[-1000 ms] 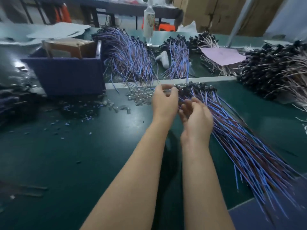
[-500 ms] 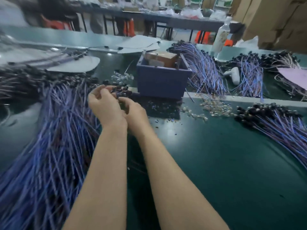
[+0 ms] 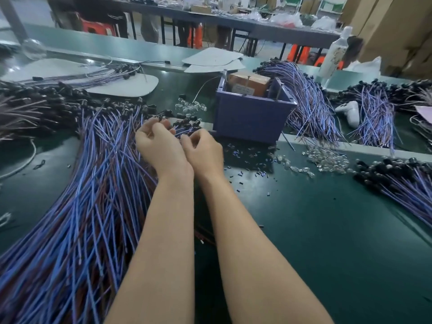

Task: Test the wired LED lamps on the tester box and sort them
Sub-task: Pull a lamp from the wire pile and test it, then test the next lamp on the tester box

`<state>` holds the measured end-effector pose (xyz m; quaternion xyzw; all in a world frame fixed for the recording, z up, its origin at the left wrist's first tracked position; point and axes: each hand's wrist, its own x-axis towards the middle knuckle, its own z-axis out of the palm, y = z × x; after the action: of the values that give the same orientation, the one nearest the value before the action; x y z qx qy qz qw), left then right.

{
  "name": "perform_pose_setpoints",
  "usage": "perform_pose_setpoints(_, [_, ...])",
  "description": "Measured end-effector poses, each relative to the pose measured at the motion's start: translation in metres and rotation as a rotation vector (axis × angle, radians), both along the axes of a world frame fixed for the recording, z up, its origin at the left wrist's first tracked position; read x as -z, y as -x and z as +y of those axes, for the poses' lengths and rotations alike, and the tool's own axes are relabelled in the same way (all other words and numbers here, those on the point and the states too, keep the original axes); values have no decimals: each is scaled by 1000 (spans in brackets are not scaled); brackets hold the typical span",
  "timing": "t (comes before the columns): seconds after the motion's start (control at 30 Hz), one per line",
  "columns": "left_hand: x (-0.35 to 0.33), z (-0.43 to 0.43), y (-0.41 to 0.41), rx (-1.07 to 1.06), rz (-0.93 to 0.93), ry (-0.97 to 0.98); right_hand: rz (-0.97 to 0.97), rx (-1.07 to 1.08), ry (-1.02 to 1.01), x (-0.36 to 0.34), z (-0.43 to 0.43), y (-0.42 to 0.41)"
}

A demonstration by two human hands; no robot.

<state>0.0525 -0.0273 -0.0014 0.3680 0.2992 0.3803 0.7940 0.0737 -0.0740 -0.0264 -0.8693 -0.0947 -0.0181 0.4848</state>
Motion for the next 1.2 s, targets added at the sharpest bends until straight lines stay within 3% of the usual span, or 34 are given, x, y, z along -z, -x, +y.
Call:
perform_pose_setpoints(0.1, [-5, -16, 4, 66, -62, -226, -266, 121, -304, -10, -12, 7])
perform_pose_setpoints(0.2, [-8, -42, 1, 314, -30, -540, -302, 302, -549, -21, -38, 2])
perform_pose_setpoints(0.33, [-8, -71, -3, 864, 340, -694, -217, 536, -978, -29, -109, -6])
perform_pose_setpoints(0.4, [-4, -86, -4, 1060, 445, -567, -206, 638, -1151, -29, -145, -4])
perform_pose_setpoints(0.47, [2, -103, -7, 1121, 439, -379, -201, 741, -1247, -26, -176, -2])
perform_pose_setpoints(0.7, [25, -114, -11, 789, -147, 352, -96, 817, -1477, -9, -223, 7])
perform_pose_setpoints(0.77, [28, -114, -11, 800, -240, 456, -33, 791, -1507, -3, -218, 7])
perform_pose_setpoints(0.87, [31, -113, -12, 769, -231, 407, 8, 739, -1555, 1, -213, 5])
perform_pose_setpoints(0.97, [33, -116, -14, 752, -235, 362, 57, 530, -1537, 4, -200, 4])
perform_pose_setpoints(1.1, [31, -135, -9, 884, -204, 348, 127, 314, -965, 15, -159, 5])
perform_pose_setpoints(1.2, [34, -136, -9, 863, -168, 279, -10, 341, -775, 19, -155, 7])
